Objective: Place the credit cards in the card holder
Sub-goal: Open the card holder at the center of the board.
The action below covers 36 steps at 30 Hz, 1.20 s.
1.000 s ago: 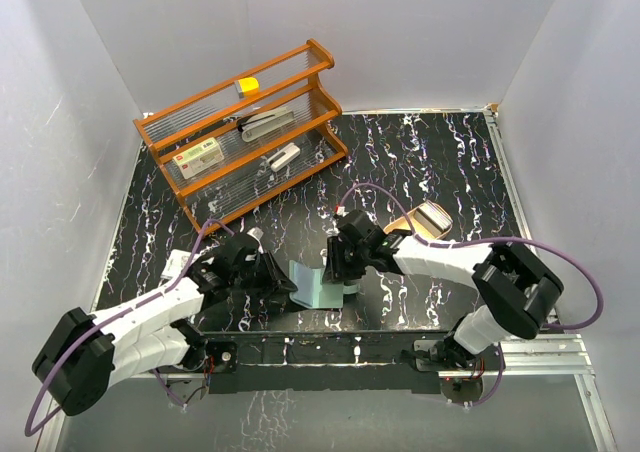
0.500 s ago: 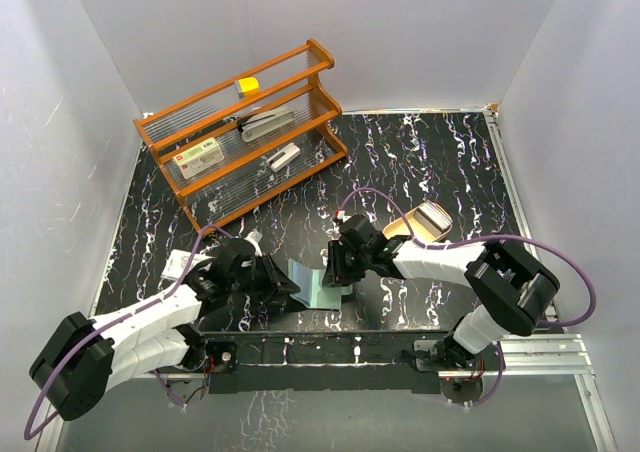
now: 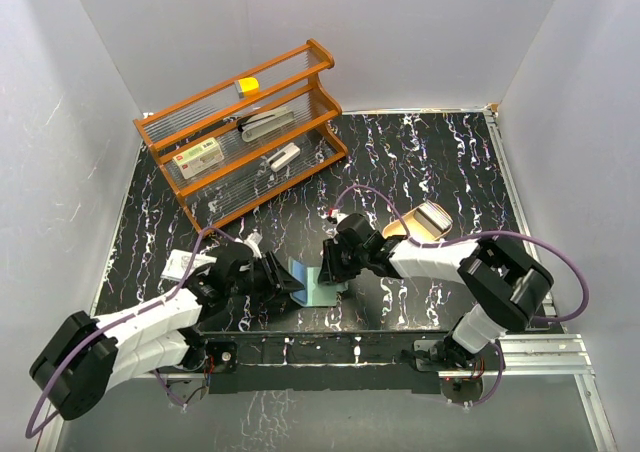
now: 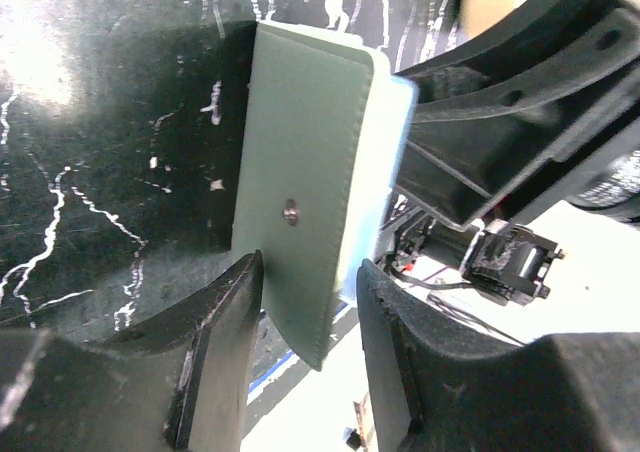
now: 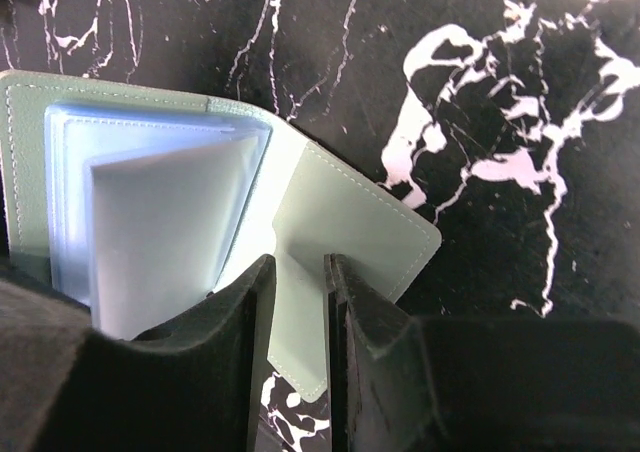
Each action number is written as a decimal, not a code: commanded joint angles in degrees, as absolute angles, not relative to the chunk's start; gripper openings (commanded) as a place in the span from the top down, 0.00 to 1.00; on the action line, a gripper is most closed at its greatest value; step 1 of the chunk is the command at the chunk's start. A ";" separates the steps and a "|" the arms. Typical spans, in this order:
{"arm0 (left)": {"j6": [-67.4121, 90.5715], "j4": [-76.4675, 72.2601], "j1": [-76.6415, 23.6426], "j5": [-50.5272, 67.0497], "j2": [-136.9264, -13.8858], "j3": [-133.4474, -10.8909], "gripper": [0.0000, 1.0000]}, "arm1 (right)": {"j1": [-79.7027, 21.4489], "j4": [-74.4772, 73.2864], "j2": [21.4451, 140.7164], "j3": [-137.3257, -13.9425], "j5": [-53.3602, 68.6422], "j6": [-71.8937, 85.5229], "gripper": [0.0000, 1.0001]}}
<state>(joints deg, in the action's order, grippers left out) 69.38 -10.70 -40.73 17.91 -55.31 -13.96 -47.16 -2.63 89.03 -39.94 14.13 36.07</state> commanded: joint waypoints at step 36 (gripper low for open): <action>66.29 -9.91 -40.67 11.23 -52.00 -14.33 0.90 | -48.16 -0.15 93.23 -40.61 11.73 32.37 0.71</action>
<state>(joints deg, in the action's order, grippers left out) 67.09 -6.83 -40.69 11.31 -52.31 -14.04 -47.79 1.45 91.57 -40.86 15.27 34.92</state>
